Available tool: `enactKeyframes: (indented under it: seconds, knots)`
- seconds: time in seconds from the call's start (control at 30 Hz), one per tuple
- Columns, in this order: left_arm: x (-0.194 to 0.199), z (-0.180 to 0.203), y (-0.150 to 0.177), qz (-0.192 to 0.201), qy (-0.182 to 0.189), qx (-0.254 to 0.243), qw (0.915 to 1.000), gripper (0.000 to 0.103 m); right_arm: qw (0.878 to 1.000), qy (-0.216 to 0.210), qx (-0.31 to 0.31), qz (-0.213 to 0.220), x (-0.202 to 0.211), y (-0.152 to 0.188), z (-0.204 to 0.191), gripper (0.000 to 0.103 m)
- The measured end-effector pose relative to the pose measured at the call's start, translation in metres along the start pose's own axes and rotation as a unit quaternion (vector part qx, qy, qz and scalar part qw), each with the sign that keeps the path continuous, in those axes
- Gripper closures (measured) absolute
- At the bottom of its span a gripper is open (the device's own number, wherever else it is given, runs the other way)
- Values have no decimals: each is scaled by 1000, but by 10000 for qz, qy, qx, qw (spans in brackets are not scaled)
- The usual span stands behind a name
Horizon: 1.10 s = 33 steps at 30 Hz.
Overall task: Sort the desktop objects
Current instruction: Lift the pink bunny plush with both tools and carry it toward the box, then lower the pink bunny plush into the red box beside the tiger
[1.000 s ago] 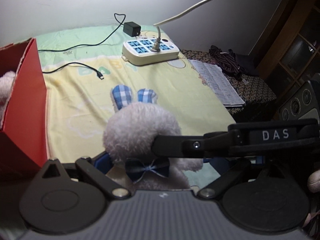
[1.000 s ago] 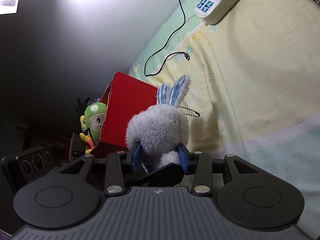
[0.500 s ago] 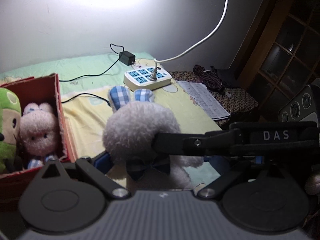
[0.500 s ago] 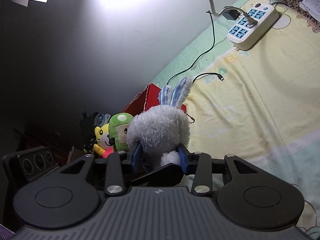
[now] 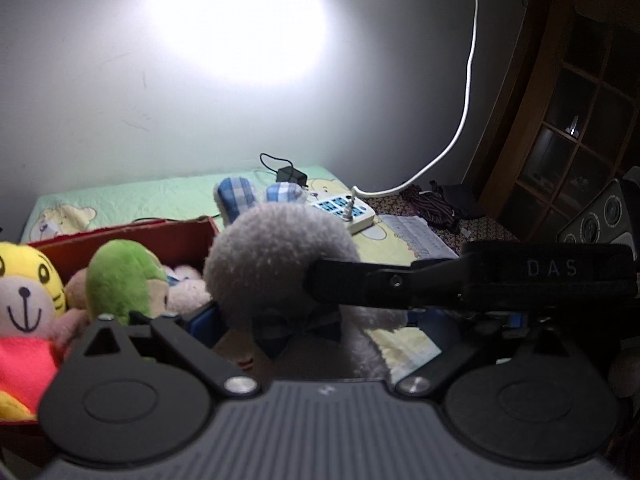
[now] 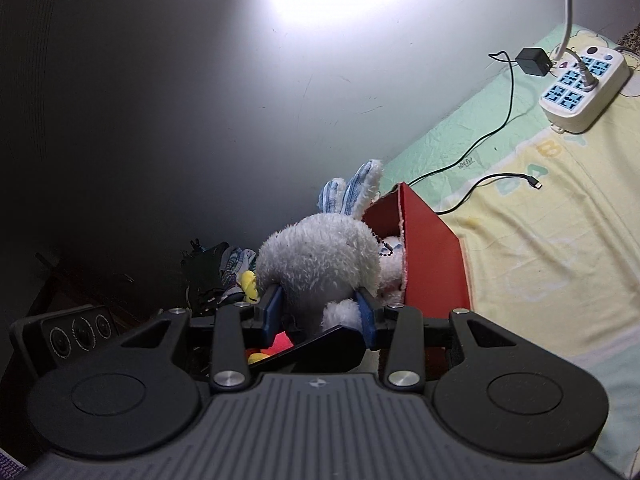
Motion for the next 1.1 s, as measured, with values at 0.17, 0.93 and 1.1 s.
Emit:
enactKeyframes:
  seconds: [0.17, 0.93, 1.1]
  knots:
    - [23, -33, 1, 141, -291, 31, 9995, 5, 9996, -201, 162, -87, -30, 11, -27, 61]
    - [24, -164, 40, -340, -991, 275, 9941, 4, 9970, -218, -55, -740, -157, 55, -53, 61]
    - [11, -174, 43, -411, -947, 251, 9943, 3, 9974, -79, 29, -716, -157, 55, -49, 61]
Point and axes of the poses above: each gripper's, at about its wrist camera, not at the fingertips, and x roughly against the way its jaws point, z to its right, y to its underside, the point moved 8 cm from there along -x, roughly the way its jaws point, and after that the axes turned 6 degrees about -x, right-handed, at the moved point
